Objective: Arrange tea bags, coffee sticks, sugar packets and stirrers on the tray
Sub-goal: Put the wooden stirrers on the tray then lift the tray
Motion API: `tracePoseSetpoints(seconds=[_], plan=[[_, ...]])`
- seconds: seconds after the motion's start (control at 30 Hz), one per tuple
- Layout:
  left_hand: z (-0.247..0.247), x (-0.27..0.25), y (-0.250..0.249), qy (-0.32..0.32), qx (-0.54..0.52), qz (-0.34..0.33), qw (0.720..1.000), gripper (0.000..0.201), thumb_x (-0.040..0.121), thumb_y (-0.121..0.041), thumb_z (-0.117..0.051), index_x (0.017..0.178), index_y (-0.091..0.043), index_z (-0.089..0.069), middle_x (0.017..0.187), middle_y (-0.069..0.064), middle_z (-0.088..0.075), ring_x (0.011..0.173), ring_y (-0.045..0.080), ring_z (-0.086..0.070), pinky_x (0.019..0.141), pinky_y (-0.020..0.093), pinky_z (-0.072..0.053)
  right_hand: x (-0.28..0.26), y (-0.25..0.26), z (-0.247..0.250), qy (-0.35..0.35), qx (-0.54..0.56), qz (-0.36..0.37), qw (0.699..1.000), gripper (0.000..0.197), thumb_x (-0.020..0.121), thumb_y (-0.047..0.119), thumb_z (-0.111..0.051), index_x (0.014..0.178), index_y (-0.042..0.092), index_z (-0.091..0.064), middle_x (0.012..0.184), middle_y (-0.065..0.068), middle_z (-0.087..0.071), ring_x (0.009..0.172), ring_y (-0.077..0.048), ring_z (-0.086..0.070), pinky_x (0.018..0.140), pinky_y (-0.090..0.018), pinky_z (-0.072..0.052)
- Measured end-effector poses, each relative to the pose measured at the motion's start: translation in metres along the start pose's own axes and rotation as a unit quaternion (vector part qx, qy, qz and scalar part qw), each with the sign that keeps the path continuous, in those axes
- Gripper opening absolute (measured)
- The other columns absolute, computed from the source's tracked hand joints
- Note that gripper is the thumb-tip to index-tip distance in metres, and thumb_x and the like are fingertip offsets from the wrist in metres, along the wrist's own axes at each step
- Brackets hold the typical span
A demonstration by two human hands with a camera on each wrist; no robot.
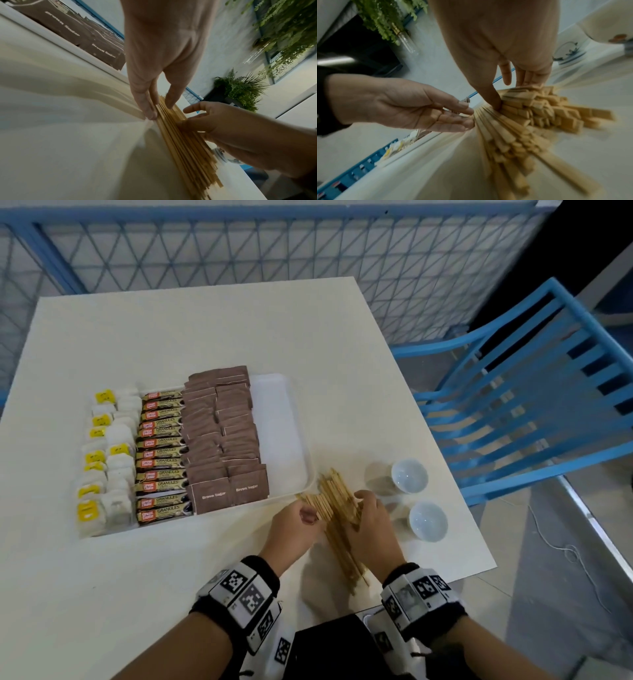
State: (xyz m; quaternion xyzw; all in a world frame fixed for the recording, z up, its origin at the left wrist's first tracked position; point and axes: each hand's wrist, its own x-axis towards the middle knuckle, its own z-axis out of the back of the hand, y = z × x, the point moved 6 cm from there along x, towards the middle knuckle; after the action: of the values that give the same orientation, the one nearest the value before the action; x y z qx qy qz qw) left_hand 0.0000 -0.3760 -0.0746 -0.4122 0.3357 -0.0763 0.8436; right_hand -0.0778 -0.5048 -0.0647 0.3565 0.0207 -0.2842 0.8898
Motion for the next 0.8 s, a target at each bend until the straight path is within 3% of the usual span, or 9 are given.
tracePoseSetpoints(seconds=[0.1, 0.23, 0.33, 0.43, 0.5, 0.57, 0.63, 0.77, 0.8], plan=[[-0.002, 0.000, -0.004, -0.015, -0.005, 0.008, 1.000, 0.027, 0.080, -0.021, -0.072, 0.100, -0.011, -0.057, 0.086, -0.003, -0.059, 0.083, 0.014, -0.057, 0.071, 0.020, -0.042, 0.005, -0.005, -0.003, 0.029, 0.046, -0.050, 0.997, 0.053, 0.084, 0.012, -0.063, 0.131, 0.008, -0.038, 0.116, -0.009, -0.056, 0.106, -0.020, -0.053, 0.087, -0.020, -0.040], [-0.006, 0.002, -0.007, -0.040, -0.014, 0.032, 0.999, 0.037, 0.074, -0.024, -0.078, 0.095, -0.013, -0.048, 0.078, -0.007, -0.056, 0.080, 0.014, -0.057, 0.067, 0.021, -0.040, 0.007, -0.001, -0.006, 0.055, 0.036, -0.050, 0.997, 0.039, 0.086, 0.017, -0.059, 0.121, 0.004, -0.047, 0.112, -0.009, -0.056, 0.104, -0.024, -0.054, 0.085, -0.025, -0.043], [-0.013, 0.006, -0.011, -0.041, -0.030, 0.045, 0.998, 0.041, 0.070, -0.023, -0.081, 0.097, -0.007, -0.056, 0.088, -0.001, -0.066, 0.085, 0.016, -0.064, 0.071, 0.026, -0.049, 0.007, 0.003, -0.009, 0.079, 0.010, -0.056, 0.995, 0.030, 0.088, 0.012, -0.052, 0.116, 0.000, -0.047, 0.113, -0.014, -0.052, 0.100, -0.024, -0.049, 0.079, -0.023, -0.038], [-0.016, 0.007, -0.015, -0.034, -0.046, 0.054, 0.997, 0.027, 0.071, -0.015, -0.078, 0.095, -0.008, -0.067, 0.091, 0.005, -0.071, 0.084, 0.019, -0.067, 0.073, 0.029, -0.054, 0.008, 0.007, -0.011, 0.100, -0.014, -0.062, 0.993, 0.027, 0.090, 0.009, -0.048, 0.114, -0.002, -0.044, 0.115, -0.017, -0.049, 0.099, -0.026, -0.048, 0.077, -0.025, -0.037], [-0.018, 0.007, -0.015, -0.030, -0.064, 0.059, 0.996, 0.021, 0.074, -0.010, -0.075, 0.094, -0.007, -0.069, 0.088, 0.007, -0.071, 0.076, 0.018, -0.065, 0.065, 0.023, -0.052, 0.009, 0.008, -0.012, 0.111, -0.020, -0.073, 0.991, 0.028, 0.090, 0.009, -0.046, 0.115, -0.003, -0.043, 0.117, -0.018, -0.047, 0.104, -0.029, -0.049, 0.083, -0.029, -0.039], [-0.018, 0.007, -0.016, -0.024, -0.070, 0.052, 0.996, 0.018, 0.077, -0.009, -0.073, 0.094, -0.006, -0.068, 0.078, 0.004, -0.067, 0.063, 0.011, -0.059, 0.049, 0.010, -0.044, 0.011, 0.008, -0.012, 0.118, -0.028, -0.082, 0.989, 0.029, 0.091, 0.009, -0.044, 0.117, -0.004, -0.041, 0.120, -0.019, -0.045, 0.107, -0.030, -0.048, 0.089, -0.031, -0.040], [-0.019, 0.006, -0.016, -0.019, -0.083, 0.057, 0.995, 0.016, 0.078, -0.007, -0.070, 0.094, -0.005, -0.067, 0.071, 0.000, -0.061, 0.059, 0.008, -0.054, 0.043, 0.008, -0.040, 0.011, 0.009, -0.012, 0.123, -0.037, -0.089, 0.988, 0.031, 0.092, 0.010, -0.042, 0.119, -0.004, -0.040, 0.123, -0.019, -0.043, 0.110, -0.031, -0.045, 0.095, -0.033, -0.039], [-0.024, 0.007, -0.015, 0.007, -0.116, 0.083, 0.990, 0.016, 0.081, -0.005, -0.065, 0.096, -0.008, -0.067, 0.078, 0.004, -0.064, 0.075, 0.020, -0.060, 0.064, 0.028, -0.050, 0.009, 0.011, -0.013, 0.127, -0.043, -0.080, 0.988, 0.030, 0.092, 0.007, -0.040, 0.120, -0.005, -0.038, 0.123, -0.020, -0.042, 0.112, -0.032, -0.043, 0.098, -0.036, -0.037], [-0.026, 0.007, -0.016, 0.011, -0.119, 0.084, 0.989, 0.015, 0.082, -0.006, -0.064, 0.096, -0.011, -0.066, 0.079, 0.004, -0.064, 0.077, 0.020, -0.060, 0.065, 0.028, -0.049, 0.008, 0.011, -0.013, 0.122, -0.029, -0.080, 0.989, 0.030, 0.092, 0.006, -0.040, 0.119, -0.005, -0.038, 0.122, -0.020, -0.043, 0.111, -0.032, -0.044, 0.096, -0.036, -0.039]])
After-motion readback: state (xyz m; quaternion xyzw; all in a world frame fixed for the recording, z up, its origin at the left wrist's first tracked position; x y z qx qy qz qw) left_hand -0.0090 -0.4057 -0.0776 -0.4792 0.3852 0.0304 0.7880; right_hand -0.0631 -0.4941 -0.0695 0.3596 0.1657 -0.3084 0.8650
